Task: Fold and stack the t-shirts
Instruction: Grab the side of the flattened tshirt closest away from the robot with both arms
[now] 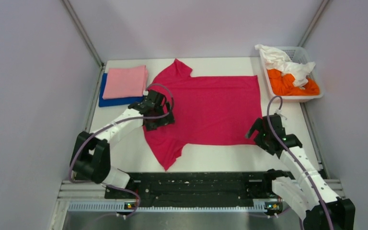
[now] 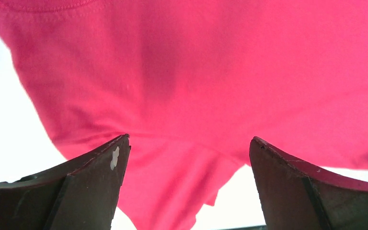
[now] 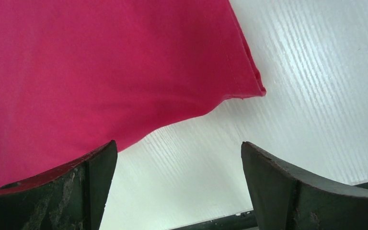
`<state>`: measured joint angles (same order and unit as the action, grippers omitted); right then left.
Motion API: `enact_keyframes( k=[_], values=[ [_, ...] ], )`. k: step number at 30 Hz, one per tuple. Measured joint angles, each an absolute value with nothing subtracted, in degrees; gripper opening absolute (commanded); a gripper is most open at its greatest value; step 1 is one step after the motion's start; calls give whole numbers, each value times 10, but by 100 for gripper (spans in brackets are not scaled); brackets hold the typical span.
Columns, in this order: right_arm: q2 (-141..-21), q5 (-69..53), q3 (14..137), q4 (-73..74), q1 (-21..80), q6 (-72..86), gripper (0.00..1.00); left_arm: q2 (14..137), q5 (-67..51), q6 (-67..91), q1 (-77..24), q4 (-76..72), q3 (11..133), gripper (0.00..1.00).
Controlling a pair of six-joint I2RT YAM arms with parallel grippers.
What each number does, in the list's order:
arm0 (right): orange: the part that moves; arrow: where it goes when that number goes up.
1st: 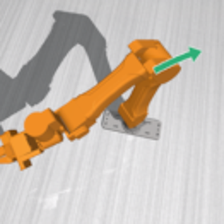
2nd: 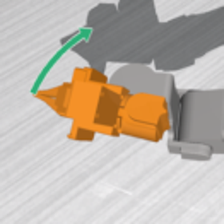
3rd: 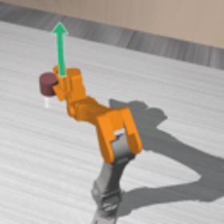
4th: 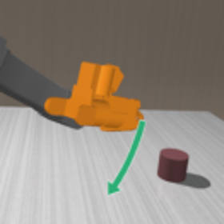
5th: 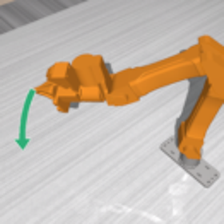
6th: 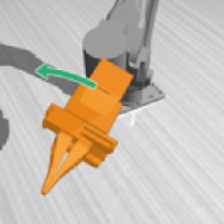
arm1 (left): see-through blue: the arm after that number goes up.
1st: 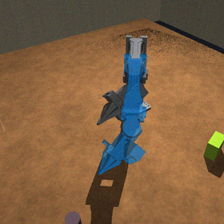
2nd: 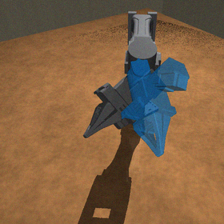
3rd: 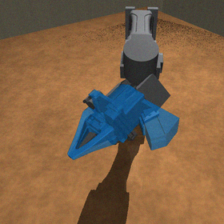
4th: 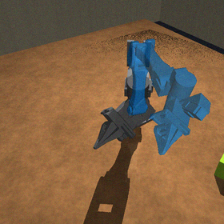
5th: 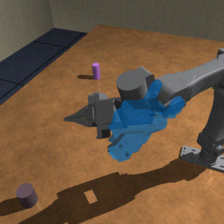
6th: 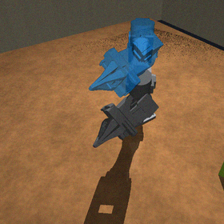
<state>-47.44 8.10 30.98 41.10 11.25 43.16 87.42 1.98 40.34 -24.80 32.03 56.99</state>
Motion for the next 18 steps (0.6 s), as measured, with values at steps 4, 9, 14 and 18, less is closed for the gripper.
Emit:
enact_keyframes(
  k=[4, 9, 14, 18],
  values=[
    [-461, 117, 316, 407, 112, 442, 99, 770, 53, 404, -290, 371, 561, 99],
    [-455, 148, 307, 398, 102, 472, 95, 624, 48, 410, -351, 446, 476, 84],
    [-453, 163, 277, 383, 82, 492, 87, 561, -27, 466, -409, 494, 338, 77],
    [-453, 168, 262, 370, 81, 499, 79, 536, -94, 516, -438, 453, 264, 69]
  ],
)
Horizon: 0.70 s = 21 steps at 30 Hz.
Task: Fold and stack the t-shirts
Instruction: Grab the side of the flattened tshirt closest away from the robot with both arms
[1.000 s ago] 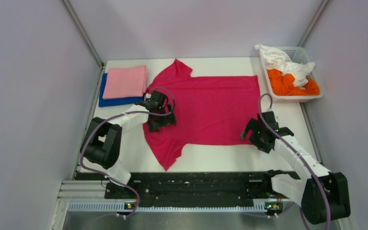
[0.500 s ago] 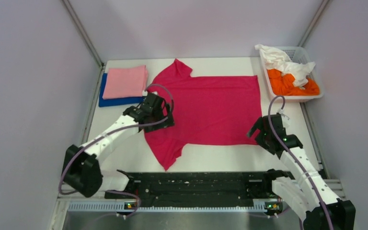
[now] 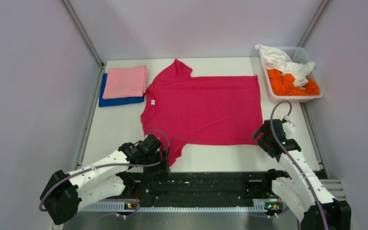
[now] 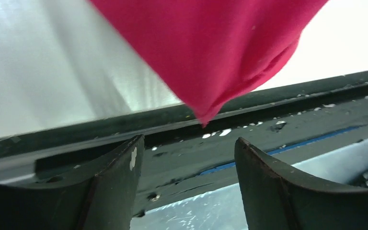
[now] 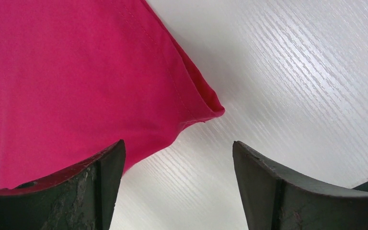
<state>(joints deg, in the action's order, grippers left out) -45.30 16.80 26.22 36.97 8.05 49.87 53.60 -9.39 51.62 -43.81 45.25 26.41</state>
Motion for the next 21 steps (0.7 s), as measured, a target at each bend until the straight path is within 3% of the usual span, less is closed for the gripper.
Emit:
enact_keyframes(
  k=[2, 6, 10, 15, 21],
  values=[
    [-449, 171, 256, 363, 81, 502, 77, 536, -116, 539, -441, 411, 243, 61],
    [-431, 179, 242, 352, 81, 508, 74, 587, -111, 564, -443, 354, 242, 27],
    [-424, 184, 223, 344, 81, 512, 68, 657, -121, 566, -444, 322, 255, 0],
    [-433, 182, 202, 314, 80, 517, 63, 716, -146, 557, -448, 317, 281, 0],
    [-457, 183, 187, 279, 80, 522, 53, 686, -112, 551, -448, 314, 299, 0]
  ],
)
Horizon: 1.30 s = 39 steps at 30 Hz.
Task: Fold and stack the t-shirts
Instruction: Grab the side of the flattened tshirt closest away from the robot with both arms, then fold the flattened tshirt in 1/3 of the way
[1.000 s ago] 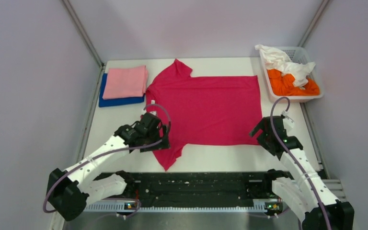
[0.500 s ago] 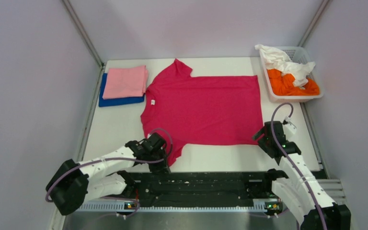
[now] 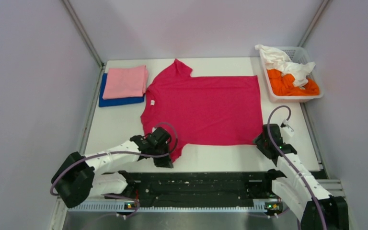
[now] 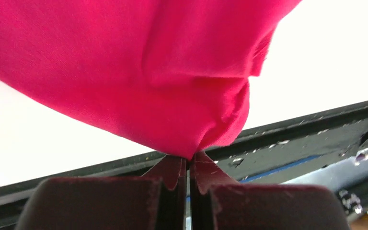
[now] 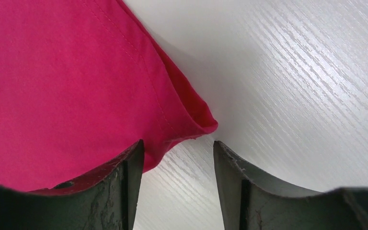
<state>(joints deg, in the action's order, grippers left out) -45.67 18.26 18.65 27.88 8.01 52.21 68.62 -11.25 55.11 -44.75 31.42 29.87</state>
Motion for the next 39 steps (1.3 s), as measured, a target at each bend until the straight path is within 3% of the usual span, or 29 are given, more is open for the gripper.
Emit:
enact_keyframes(
  k=[5, 11, 24, 29, 39],
  values=[
    [-461, 184, 179, 255, 80, 525, 41, 632, -44, 540, -444, 313, 319, 0],
    [-491, 180, 176, 220, 80, 524, 1, 623, 12, 525, -440, 316, 348, 0],
    [-527, 167, 225, 208, 79, 475, 0, 673, 51, 462, -359, 295, 470, 0],
    [-561, 165, 275, 206, 78, 449, 0, 719, 38, 438, -289, 287, 519, 0],
    [-666, 161, 352, 185, 55, 411, 0, 848, 33, 397, -241, 292, 658, 0]
  ],
)
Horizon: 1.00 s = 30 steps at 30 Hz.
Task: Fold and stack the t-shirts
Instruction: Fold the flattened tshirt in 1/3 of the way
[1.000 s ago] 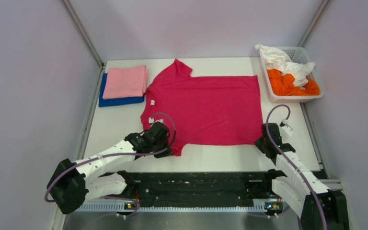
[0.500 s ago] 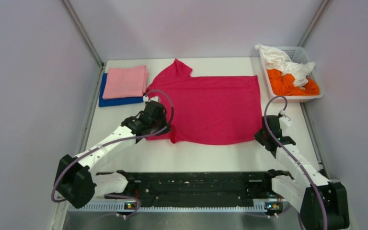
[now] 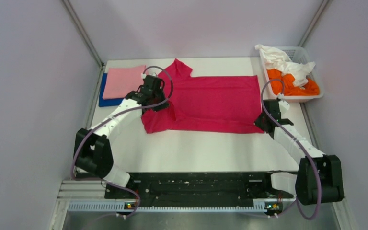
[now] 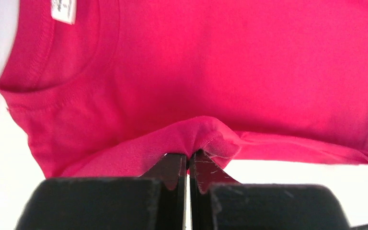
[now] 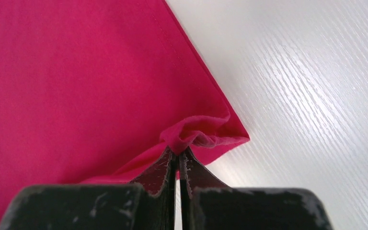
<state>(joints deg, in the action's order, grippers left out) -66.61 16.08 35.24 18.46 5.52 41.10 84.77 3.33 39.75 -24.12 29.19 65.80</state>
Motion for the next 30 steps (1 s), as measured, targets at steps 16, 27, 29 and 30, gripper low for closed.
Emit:
enact_keyframes(
  k=[16, 27, 29, 30],
  values=[
    [-863, 149, 482, 102, 36, 372, 0, 1072, 32, 316, -176, 326, 874, 0],
    [-938, 140, 528, 69, 34, 333, 15, 1256, -100, 89, -161, 326, 1062, 34],
    [-946, 140, 531, 67, 33, 327, 42, 1281, -101, 61, -161, 340, 1094, 84],
    [-947, 142, 531, 67, 33, 329, 50, 1293, -96, 49, -161, 349, 1115, 94]
  ],
)
